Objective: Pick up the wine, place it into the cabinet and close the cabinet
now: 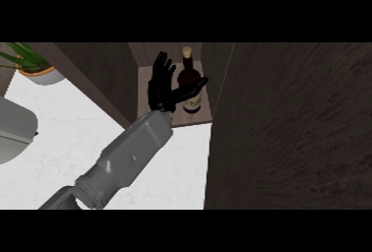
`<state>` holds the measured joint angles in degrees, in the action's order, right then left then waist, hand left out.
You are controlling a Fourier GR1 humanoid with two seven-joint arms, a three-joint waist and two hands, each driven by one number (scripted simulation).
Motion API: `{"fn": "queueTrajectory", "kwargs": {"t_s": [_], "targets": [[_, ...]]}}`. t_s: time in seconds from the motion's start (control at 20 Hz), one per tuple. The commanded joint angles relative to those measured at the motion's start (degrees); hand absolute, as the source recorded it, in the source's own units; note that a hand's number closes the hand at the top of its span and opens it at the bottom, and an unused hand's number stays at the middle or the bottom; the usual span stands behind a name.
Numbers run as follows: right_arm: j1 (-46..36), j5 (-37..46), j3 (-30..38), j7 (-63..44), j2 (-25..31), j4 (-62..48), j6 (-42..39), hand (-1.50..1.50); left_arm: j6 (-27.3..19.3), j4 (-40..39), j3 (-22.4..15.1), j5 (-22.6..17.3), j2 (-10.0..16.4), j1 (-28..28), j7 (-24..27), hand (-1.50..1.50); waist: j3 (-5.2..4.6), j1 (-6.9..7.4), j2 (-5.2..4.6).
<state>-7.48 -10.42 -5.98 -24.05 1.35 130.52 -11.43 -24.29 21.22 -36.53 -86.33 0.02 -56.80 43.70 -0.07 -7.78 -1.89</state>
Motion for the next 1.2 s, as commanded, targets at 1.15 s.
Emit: {"fn": "queueTrajectory", "kwargs": {"t_s": [1.15], "targets": [[-0.6,-0.8,2.0,-0.8,0.3,-0.6,0.9,-1.5,-3.1,5.2,-11.8,-1.0,0.0,-1.2,5.9,-1.5,0.06,3.35,0.79]]}}
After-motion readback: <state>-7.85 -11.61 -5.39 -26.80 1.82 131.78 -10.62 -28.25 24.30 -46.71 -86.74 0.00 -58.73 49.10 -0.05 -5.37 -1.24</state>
